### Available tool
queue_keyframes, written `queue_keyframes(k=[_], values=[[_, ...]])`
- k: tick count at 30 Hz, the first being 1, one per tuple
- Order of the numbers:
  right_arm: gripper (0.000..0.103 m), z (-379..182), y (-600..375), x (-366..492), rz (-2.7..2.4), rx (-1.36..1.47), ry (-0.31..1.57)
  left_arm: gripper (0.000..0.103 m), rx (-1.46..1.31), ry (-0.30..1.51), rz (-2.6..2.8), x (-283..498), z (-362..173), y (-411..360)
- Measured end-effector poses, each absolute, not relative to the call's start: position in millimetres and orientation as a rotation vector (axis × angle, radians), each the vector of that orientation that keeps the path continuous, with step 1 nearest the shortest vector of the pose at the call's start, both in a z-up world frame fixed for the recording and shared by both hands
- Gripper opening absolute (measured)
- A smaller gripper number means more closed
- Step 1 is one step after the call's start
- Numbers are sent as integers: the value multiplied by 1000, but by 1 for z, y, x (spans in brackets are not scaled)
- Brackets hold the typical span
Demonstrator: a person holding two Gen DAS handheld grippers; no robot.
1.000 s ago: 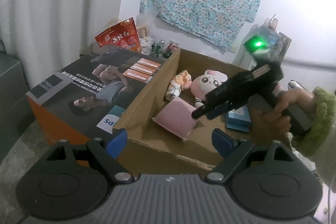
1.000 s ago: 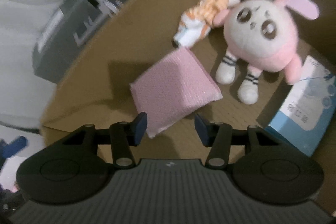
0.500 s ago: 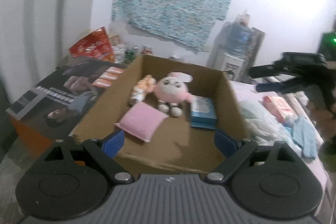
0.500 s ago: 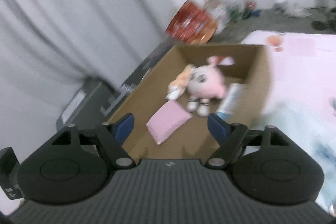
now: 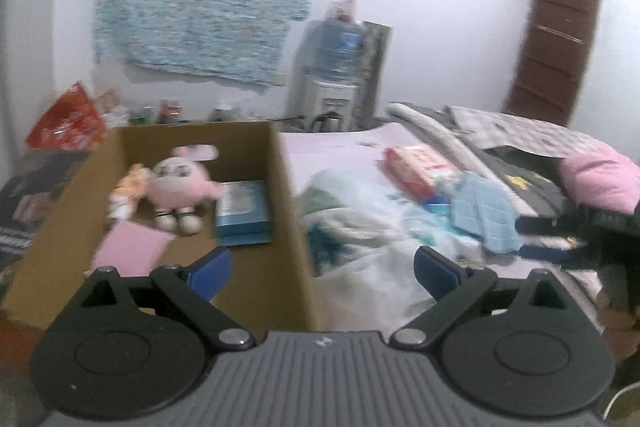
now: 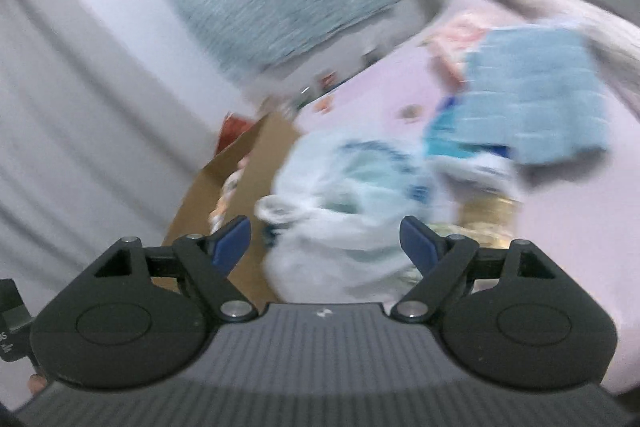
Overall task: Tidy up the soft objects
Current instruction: 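Move both tools back to the bed toward the blue checked towel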
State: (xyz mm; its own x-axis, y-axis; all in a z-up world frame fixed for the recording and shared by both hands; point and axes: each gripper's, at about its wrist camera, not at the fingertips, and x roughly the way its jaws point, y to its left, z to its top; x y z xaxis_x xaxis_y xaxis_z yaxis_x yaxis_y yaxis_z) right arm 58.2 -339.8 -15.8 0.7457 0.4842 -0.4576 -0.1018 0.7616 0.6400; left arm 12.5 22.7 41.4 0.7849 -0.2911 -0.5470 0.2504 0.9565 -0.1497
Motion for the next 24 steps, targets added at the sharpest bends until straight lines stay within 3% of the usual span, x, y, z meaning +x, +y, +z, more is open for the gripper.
queue_keyframes(k=[7,15,24], values=[[82,-48,-396,34,158,696,590,99,-39,609,-444,32,41,-35],[81,-70,-448,71,51,685,559,99,-26,602,-564,64,28,-100],[55,-101,-487,157,-48,636,614,92,60,649,-579,113,14,-176]])
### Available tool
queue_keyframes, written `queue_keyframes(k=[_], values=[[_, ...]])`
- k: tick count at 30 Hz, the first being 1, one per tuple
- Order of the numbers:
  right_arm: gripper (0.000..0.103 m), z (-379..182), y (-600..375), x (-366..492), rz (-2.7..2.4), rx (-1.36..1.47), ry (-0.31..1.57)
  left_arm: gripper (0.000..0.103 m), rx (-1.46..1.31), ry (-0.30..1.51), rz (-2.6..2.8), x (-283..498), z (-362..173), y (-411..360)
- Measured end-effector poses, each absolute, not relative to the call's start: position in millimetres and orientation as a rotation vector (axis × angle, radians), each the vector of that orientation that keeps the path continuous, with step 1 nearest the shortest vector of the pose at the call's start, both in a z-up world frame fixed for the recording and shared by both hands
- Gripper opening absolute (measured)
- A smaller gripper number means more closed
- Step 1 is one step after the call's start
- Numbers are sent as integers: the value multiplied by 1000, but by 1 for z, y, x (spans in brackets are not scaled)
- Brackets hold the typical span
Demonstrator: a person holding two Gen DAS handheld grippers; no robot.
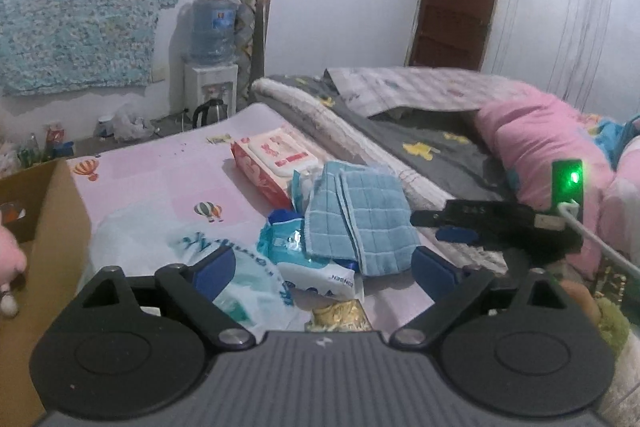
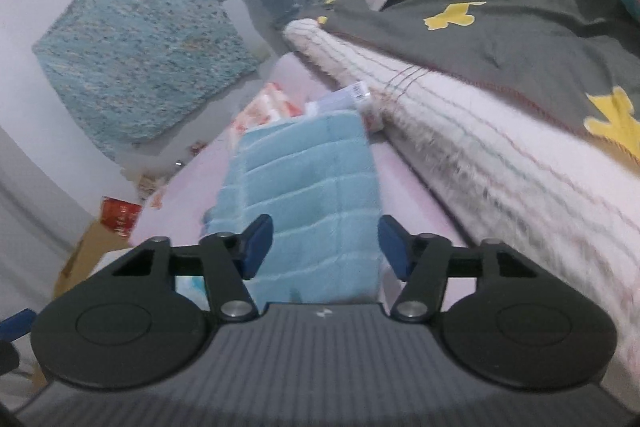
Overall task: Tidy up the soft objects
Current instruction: 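Move both tools back to the bed toward the blue checked towel, then grasp the blue checked towel with both tools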
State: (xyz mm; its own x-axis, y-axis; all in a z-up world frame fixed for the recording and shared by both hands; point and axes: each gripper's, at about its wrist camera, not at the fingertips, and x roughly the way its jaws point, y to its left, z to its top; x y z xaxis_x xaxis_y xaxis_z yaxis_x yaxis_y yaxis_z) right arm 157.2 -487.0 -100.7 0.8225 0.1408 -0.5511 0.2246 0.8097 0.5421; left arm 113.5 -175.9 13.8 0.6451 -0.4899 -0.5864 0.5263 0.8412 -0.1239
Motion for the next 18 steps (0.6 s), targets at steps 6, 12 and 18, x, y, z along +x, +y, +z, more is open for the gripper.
queue_keyframes(k=[6,12,18], values=[[51,-119,-497,196,-61,602,665,60,55,719,-554,150,-5,-203],[30,-126,-495,214,2,600,689,51,-13,790,-535,170,-19,-203],[8,-129,-494,204,20,679,702,48,-25,796,-535,164,-20,-198]])
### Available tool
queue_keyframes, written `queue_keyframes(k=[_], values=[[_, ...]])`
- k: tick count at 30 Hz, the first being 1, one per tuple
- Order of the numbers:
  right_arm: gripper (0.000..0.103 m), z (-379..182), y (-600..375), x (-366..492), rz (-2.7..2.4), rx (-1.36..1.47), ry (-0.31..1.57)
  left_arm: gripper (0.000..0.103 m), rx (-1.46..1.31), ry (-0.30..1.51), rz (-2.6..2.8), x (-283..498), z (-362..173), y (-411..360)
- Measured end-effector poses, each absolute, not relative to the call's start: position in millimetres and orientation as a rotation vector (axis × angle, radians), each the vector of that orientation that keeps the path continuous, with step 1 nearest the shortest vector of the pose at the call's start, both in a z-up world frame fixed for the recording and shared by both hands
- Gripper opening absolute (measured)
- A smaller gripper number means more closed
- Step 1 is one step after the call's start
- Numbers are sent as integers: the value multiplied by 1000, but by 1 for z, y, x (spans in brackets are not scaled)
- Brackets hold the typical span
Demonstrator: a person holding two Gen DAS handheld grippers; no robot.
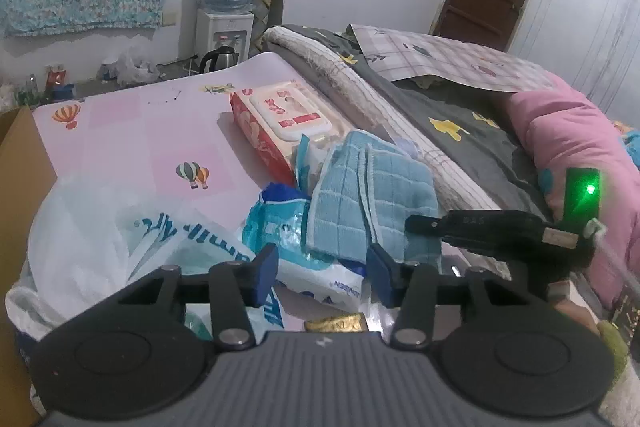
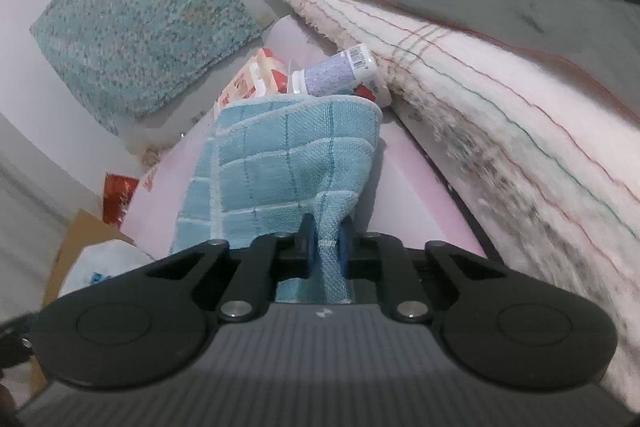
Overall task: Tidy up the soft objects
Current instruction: 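Grasp the blue checked towel with both tools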
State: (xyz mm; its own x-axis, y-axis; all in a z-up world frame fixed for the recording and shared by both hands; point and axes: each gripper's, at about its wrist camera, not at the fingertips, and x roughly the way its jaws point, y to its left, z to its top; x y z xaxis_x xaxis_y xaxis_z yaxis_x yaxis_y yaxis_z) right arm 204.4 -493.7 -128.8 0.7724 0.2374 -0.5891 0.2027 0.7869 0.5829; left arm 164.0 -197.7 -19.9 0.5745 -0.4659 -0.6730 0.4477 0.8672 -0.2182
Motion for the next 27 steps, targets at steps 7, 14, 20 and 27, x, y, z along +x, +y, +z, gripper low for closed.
queue_keyframes(k=[7,14,20,27], values=[[7,-116,-496,143,-6,750,687,48,-18,796,-589,139,-17,-196],[7,-111,-493,48,-22,788,744,48,40,822,-694,96,-26,-211],[7,-99,-496,-20,-81,749,792,44,111,866,-796,64,-45,-239],[7,-89,-504,-35,-145,658,828,31,207,942,-849,53,-78,-282]])
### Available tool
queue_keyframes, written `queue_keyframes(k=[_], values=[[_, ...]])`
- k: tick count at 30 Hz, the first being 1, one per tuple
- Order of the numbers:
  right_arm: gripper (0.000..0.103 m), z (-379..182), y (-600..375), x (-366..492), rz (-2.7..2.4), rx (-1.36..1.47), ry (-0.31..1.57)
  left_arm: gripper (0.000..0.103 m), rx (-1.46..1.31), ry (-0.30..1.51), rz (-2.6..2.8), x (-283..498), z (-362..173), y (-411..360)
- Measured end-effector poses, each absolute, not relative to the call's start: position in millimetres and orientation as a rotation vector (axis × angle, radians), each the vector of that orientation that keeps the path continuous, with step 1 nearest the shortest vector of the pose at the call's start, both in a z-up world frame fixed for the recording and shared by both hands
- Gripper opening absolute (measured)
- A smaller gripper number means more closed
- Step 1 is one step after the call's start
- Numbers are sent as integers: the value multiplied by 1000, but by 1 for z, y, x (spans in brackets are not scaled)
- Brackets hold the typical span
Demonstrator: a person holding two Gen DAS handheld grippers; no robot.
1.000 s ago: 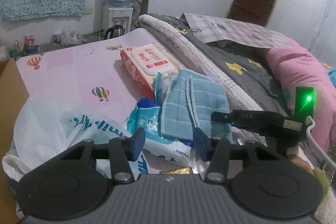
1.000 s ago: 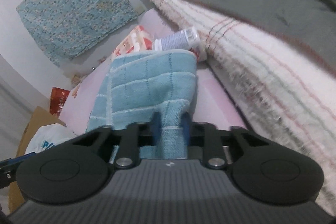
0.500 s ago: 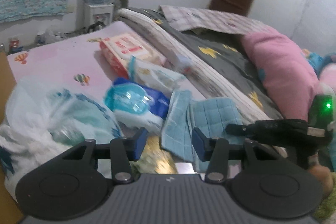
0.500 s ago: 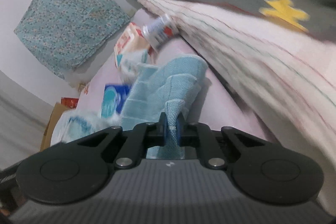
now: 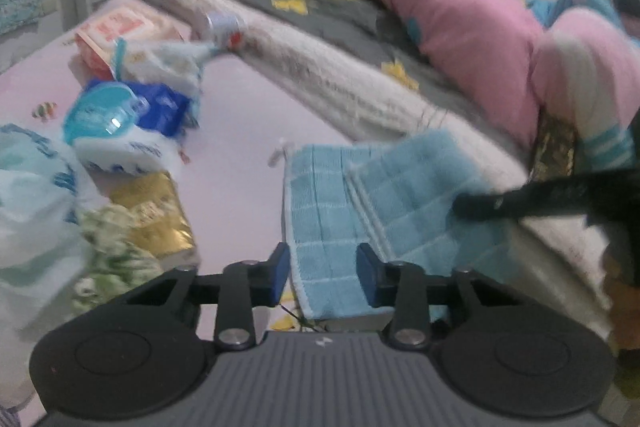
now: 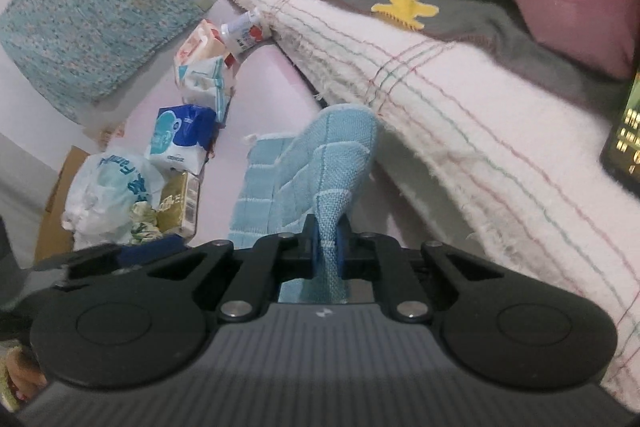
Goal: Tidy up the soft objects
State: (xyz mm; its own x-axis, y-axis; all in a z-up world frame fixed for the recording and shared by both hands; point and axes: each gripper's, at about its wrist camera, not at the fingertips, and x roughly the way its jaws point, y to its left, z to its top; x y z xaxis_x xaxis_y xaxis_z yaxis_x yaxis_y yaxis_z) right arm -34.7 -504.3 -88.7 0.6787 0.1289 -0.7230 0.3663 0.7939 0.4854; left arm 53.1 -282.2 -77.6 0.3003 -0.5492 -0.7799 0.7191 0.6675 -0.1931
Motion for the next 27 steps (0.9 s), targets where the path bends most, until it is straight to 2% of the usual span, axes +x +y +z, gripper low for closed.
queue_keyframes(k=[2,4,16,19,21,27], values=[[7,-84,-502,-28,-140,642,822,25,224,982,-839,55,-90,-290],[7,-79,-497,-20,-121,632,812,14,234,1012,-835,56,-100,-294],[12,-86,-464,32,4,660,818,14,152,1047,-868,62,-101,-284],[17,-97,-463,43,44,711,837,14,136,1056,-878,63,-99,-278],[24,-107,-465,48,68,767,853,15,129,1059,-875,63,-97,-272],[26,-135,-478,57,116,926,871,21,93,1019,-861,62,-79,-248]])
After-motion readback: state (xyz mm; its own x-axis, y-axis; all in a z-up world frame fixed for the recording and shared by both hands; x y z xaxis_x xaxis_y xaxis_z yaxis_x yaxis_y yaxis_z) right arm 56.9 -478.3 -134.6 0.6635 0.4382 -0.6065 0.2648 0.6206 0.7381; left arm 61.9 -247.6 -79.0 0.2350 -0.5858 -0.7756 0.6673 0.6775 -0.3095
